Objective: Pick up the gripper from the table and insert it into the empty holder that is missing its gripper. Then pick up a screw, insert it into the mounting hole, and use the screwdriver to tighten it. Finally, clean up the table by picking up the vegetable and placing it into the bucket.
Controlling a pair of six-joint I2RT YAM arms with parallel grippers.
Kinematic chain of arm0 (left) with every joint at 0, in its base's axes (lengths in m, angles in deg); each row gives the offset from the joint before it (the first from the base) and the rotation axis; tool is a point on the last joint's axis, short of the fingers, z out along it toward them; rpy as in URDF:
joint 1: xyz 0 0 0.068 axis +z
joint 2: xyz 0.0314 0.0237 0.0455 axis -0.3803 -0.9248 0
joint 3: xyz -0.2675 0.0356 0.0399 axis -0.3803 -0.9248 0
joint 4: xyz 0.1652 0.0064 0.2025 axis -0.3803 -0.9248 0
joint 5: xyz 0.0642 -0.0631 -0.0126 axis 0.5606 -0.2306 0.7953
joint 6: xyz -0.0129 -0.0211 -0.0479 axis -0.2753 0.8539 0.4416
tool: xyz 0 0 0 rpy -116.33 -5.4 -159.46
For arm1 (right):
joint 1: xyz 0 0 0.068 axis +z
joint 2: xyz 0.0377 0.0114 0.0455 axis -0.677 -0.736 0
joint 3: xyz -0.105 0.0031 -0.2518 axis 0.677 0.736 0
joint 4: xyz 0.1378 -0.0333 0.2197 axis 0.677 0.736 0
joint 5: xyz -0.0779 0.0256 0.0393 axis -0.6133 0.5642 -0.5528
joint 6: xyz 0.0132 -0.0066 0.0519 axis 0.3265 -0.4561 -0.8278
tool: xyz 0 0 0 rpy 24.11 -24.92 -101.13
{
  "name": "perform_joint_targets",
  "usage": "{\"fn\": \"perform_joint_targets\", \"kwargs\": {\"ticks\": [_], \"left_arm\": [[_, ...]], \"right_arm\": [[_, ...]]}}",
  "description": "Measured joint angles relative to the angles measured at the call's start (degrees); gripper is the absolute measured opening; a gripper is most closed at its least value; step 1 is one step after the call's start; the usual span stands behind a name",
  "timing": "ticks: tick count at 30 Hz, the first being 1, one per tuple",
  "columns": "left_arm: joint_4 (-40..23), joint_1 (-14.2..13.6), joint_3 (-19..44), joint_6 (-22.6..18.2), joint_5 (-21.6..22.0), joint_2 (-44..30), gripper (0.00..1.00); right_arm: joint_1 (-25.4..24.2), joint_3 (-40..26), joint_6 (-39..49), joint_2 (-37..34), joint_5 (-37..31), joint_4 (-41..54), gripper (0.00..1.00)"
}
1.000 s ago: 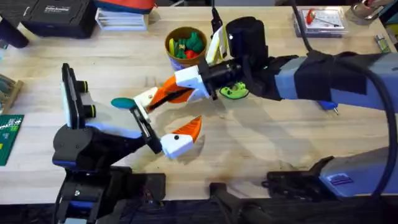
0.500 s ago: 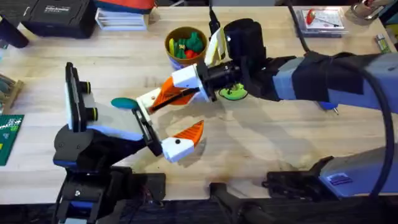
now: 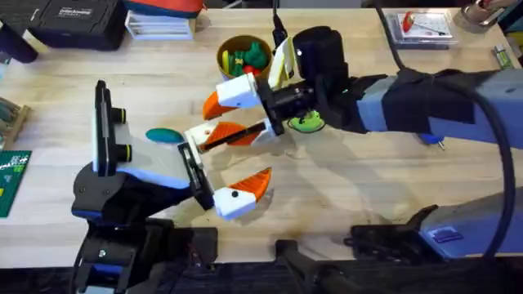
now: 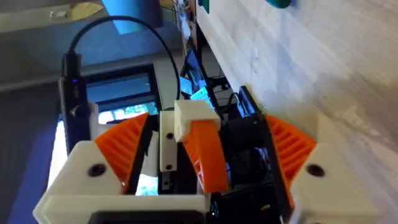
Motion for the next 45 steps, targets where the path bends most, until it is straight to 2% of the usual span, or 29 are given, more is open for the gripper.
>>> {"fn": "perform_joint_targets", "kwargs": {"ticks": [7, 15, 19, 22, 26, 30, 35, 39, 45], "left_arm": [[-0.06, -0.01, 0.0, 0.0, -0.63, 0.0, 0.985], [-0.08, 0.0, 0.0, 0.0, -0.83, 0.0, 0.985], [-0.08, 0.0, 0.0, 0.0, -0.83, 0.0, 0.985], [-0.08, 0.0, 0.0, 0.0, -0.83, 0.0, 0.985], [-0.08, 0.0, 0.0, 0.0, -0.83, 0.01, 0.985], [-0.08, 0.0, 0.0, 0.0, -0.83, 0.01, 0.985], [-0.08, 0.0, 0.0, 0.0, -0.83, 0.0, 0.985], [-0.08, 0.0, 0.0, 0.0, -0.83, 0.0, 0.985], [-0.08, 0.0, 0.0, 0.0, -0.85, 0.02, 0.985]], "right_arm": [[-3.67, 0.0, 2.82, 0.0, -0.21, 0.06, 0.993], [-12.98, 0.0, 13.06, 0.18, -6.97, 2.73, 0.994], [-17.59, -0.95, 19.86, 2.29, -11.25, 13.24, 0.993], [-19.19, -3.86, 27.51, 5.82, -16.78, 28.32, 0.993], [-18.5, -8.95, 38.59, 10.91, -27.24, 45.37, 0.994], [-15.01, -11.57, 47.16, 13.71, -40.26, 54.84, 0.994], [-7.99, -11.72, 55.07, 12.46, -54.92, 60.43, 0.994], [-4.6, -11.71, 59.23, 10.5, -60.28, 60.43, 0.99], [-3.98, -11.72, 61.75, 7.54, -63.42, 60.28, 0.615]]}}
